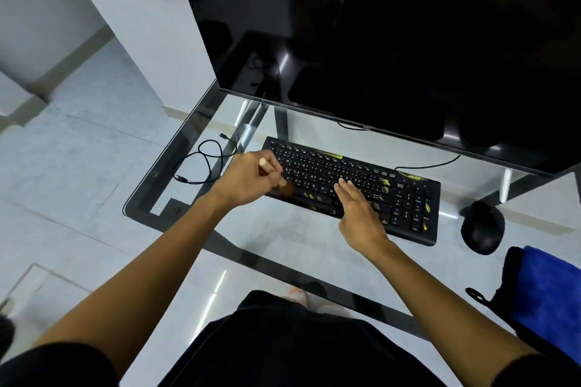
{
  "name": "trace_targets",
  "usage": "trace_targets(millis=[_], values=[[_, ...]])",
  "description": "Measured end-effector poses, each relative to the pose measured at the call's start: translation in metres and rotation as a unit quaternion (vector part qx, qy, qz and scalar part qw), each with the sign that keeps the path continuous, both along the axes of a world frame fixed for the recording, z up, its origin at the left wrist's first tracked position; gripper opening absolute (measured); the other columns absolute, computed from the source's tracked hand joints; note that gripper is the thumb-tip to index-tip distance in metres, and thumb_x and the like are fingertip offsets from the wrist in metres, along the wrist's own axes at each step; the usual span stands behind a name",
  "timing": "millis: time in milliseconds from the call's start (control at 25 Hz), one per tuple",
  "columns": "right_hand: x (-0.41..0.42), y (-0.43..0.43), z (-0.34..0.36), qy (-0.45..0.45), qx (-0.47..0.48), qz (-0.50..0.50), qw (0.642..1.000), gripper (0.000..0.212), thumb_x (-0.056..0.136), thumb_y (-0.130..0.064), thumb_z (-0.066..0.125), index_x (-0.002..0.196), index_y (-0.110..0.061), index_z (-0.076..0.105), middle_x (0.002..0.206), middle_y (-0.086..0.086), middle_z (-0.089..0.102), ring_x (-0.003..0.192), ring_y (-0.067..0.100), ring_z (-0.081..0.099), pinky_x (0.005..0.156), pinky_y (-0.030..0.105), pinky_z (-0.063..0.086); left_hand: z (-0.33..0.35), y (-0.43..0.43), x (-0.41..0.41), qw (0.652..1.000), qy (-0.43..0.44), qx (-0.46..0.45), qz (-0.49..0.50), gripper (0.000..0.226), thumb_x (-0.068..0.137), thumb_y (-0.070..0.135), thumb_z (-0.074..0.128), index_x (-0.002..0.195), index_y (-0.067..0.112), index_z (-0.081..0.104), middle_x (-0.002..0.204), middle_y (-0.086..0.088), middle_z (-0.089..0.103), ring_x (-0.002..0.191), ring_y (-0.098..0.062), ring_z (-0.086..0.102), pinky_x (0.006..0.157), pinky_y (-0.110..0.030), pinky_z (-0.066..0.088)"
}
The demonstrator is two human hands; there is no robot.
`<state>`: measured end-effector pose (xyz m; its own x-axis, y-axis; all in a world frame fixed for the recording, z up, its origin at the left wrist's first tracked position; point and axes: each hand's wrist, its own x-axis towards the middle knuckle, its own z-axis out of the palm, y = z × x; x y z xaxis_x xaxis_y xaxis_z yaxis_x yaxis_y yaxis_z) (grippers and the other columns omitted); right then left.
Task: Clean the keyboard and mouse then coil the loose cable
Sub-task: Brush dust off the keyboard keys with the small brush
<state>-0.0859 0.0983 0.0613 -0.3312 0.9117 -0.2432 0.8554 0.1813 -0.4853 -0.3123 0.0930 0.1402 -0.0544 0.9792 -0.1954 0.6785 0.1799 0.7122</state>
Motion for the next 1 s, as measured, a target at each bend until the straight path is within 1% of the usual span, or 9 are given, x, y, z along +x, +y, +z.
trace_targets(millis=[80, 200, 280, 400, 520, 560, 760, 920, 1000], values=[[-0.001, 0.0, 0.0, 0.001, -0.001, -0.001, 1.0, 0.073, 0.086, 0.013, 0.039, 0.15, -0.012, 0.016, 0.16, -0.003, 0.006, 0.147, 0.011, 0.001, 0.119, 0.026, 0.012, -0.001, -0.003, -0.002, 1.0, -0.012, 0.018, 0.01, 0.007, 0.085, 0.009, 0.06, 0.085, 0.014, 0.065, 0.073, 0.017, 0.065, 0.065, 0.001, 0.061, 0.056, -0.012, 0.046], [-0.004, -0.001, 0.003, 0.006, -0.001, -0.014, 1.0, 0.072, 0.087, 0.013, 0.039, 0.15, -0.012, 0.018, 0.16, -0.003, 0.008, 0.147, 0.011, 0.002, 0.119, 0.025, 0.011, -0.011, -0.014, -0.009, 0.999, 0.001, -0.034, -0.013, 0.007, 0.082, 0.009, 0.061, 0.08, 0.013, 0.067, 0.07, 0.01, 0.067, 0.068, -0.003, 0.062, 0.058, -0.015, 0.047], [-0.009, 0.001, 0.005, 0.01, 0.0, -0.012, 1.0, 0.071, 0.087, 0.013, 0.04, 0.15, -0.012, 0.018, 0.16, -0.003, 0.008, 0.147, 0.011, 0.003, 0.119, 0.026, 0.011, -0.015, -0.019, -0.017, 0.998, -0.043, -0.011, 0.049, 0.006, 0.082, 0.011, 0.062, 0.082, 0.015, 0.067, 0.073, 0.006, 0.069, 0.072, -0.011, 0.064, 0.061, -0.023, 0.05], [-0.02, 0.004, 0.006, 0.012, 0.0, 0.006, 1.0, 0.071, 0.087, 0.012, 0.039, 0.15, -0.012, 0.018, 0.16, -0.003, 0.008, 0.147, 0.011, 0.003, 0.119, 0.025, 0.011, -0.018, -0.025, -0.028, 0.992, -0.081, 0.023, 0.094, 0.005, 0.087, 0.013, 0.063, 0.089, 0.015, 0.067, 0.082, 0.008, 0.07, 0.077, -0.005, 0.066, 0.064, -0.021, 0.05], [-0.033, 0.004, 0.007, 0.014, -0.005, 0.033, 0.999, 0.068, 0.089, 0.009, 0.039, 0.15, -0.013, 0.017, 0.16, -0.003, 0.009, 0.147, 0.01, 0.003, 0.12, 0.026, 0.01, -0.021, -0.028, -0.037, 0.995, -0.075, -0.036, 0.048, 0.007, 0.084, 0.01, 0.063, 0.084, 0.015, 0.068, 0.08, 0.002, 0.071, 0.08, -0.014, 0.068, 0.077, -0.042, 0.058], [-0.039, 0.004, 0.007, 0.014, -0.005, 0.044, 0.999, 0.065, 0.092, 0.006, 0.039, 0.15, -0.013, 0.017, 0.16, -0.003, 0.01, 0.147, 0.011, 0.003, 0.12, 0.026, 0.01, -0.019, -0.028, -0.04, 0.995, -0.081, -0.033, 0.051, 0.007, 0.083, 0.01, 0.064, 0.082, 0.015, 0.069, 0.079, 0.0, 0.071, 0.08, -0.016, 0.069, 0.079, -0.044, 0.057], [-0.064, 0.012, 0.007, -0.001, -0.01, 0.077, 0.997, 0.05, 0.102, -0.021, 0.032, 0.149, -0.011, 0.019, 0.159, -0.001, 0.012, 0.147, 0.013, 0.005, 0.12, 0.029, 0.012, -0.005, -0.025, -0.055, 0.979, -0.104, 0.062, 0.166, 0.008, 0.084, 0.009, 0.063, 0.083, 0.012, 0.07, 0.078, -0.002, 0.068, 0.077, -0.019, 0.065, 0.071, -0.036, 0.055], [-0.074, 0.017, 0.005, -0.01, -0.019, 0.083, 0.996, 0.049, 0.102, -0.018, 0.031, 0.149, -0.009, 0.02, 0.159, 0.0, 0.012, 0.147, 0.014, 0.005, 0.118, 0.026, 0.009, -0.014, -0.029, -0.056, 0.99, -0.074, 0.014, 0.122, 0.008, 0.086, 0.007, 0.062, 0.084, 0.011, 0.069, 0.082, -0.006, 0.068, 0.078, -0.023, 0.064, 0.07, -0.038, 0.055], [-0.076, 0.017, 0.002, -0.015, -0.027, 0.084, 0.996, 0.049, 0.102, -0.014, 0.031, 0.149, -0.009, 0.02, 0.16, 0.0, 0.011, 0.147, 0.014, 0.004, 0.118, 0.027, 0.01, -0.021, -0.029, -0.058, 0.983, -0.068, 0.006, 0.172, 0.008, 0.087, 0.009, 0.061, 0.086, 0.012, 0.068, 0.082, -0.007, 0.068, 0.074, -0.024, 0.063, 0.063, -0.034, 0.054]])
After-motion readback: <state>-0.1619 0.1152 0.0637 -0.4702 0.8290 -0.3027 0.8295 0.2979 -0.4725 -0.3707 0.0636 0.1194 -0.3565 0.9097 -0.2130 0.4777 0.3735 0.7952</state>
